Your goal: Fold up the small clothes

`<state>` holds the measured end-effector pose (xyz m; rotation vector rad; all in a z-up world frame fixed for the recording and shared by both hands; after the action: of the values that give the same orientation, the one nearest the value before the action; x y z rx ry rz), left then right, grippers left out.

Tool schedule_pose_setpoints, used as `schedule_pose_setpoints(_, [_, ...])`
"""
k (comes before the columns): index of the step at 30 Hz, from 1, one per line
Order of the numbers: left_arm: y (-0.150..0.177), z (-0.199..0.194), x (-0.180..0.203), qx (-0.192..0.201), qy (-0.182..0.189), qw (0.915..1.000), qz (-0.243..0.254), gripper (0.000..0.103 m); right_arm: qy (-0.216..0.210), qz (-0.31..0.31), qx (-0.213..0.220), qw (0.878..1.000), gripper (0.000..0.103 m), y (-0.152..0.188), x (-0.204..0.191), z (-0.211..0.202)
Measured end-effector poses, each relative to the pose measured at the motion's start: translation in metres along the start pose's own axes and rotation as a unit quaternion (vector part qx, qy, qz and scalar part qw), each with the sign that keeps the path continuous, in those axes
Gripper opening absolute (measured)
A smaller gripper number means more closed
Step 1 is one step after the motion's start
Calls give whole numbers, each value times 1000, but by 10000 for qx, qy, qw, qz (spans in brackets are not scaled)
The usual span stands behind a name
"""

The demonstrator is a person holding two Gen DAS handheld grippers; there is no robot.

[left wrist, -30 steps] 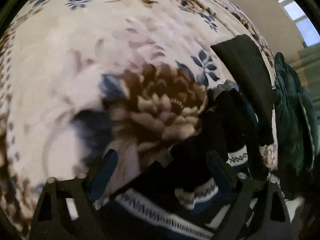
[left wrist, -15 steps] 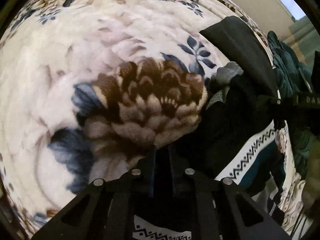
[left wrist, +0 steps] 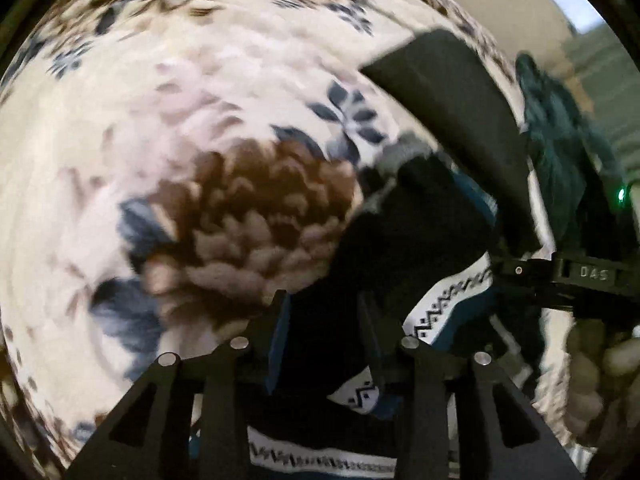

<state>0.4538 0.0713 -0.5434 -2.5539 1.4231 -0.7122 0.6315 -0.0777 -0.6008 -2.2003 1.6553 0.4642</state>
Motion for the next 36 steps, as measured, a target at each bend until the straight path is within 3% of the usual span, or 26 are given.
schedule_pose_setpoints(1, [3,8,3,-42,-175,9997,151,30,-34,46,-136,9999,49,5,4,8])
schedule_pose_setpoints(2, [4,13,5,-58,-230,9995,231,30,-75,46,-190,9998,40,8,5,13])
schedule_pose_setpoints(3, [5,17,5,-54,-307,9990,329,30,-136,-63,-132,9998,4,12,3,16])
schedule_pose_setpoints(8, [1,20,2,-52,-331,9985,437,32,316,-61,635,9975,5,3,10,-3])
schedule_pose_setpoints(11, [-1,10,1,-138,-347,9989,298,32,236,-17,541,9983,5,-5,14,-1])
schedule_pose_setpoints(12, [-2,4,-1,-122,-320,9992,217,32,228,2,379,9990,10,-6,14,0])
schedule_pose_setpoints(13, [-1,-8,-2,-46,-255,9996,78,32,206,67,241,9995,22,-6,15,2])
schedule_pose_setpoints(15, [8,-29,-3,62,-98,9998,-154,32,196,191,350,9990,42,-1,22,-17])
schedule_pose_setpoints(16, [15,-39,-4,53,21,9995,-318,32,207,232,431,9986,46,5,26,-28])
schedule_pose_setpoints(19, [35,-46,1,-193,274,9980,-529,32,310,479,671,9961,46,35,51,-72])
schedule_pose_setpoints(23, [44,-30,20,-486,372,9978,-249,34,999,1121,962,9840,46,95,108,-124])
schedule_pose_setpoints(24, [47,-24,27,-569,403,9975,-124,36,1279,1263,1003,9786,46,110,121,-134])
schedule_pose_setpoints(26, [48,-20,40,-590,345,9976,120,51,1745,1547,1133,9658,46,141,145,-154])
schedule_pose_setpoints(28, [48,-17,49,-545,312,9975,330,52,1936,2144,1254,9491,46,179,169,-170])
schedule_pose_setpoints(32, [48,-13,67,-462,210,9951,850,52,1680,3044,1332,9281,49,235,205,-173])
schedule_pose_setpoints(35, [47,-9,70,-457,88,9928,1099,52,1252,3332,1131,9276,51,247,207,-146])
schedule_pose_setpoints(36, [45,-8,69,-471,40,9923,1142,52,850,3435,1179,9278,26,250,205,-138])
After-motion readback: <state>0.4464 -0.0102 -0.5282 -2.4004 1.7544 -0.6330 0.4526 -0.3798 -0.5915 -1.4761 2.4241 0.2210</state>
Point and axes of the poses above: each gripper's, at about its wrist camera, not at the fingertips, and z roughly the way its jaws point, x to its right, y to its underside, the point moved 2 cm from there along z, roughly the way its jaws point, and after that the axes turned 7 degrees about x, right-handed, at the moved point
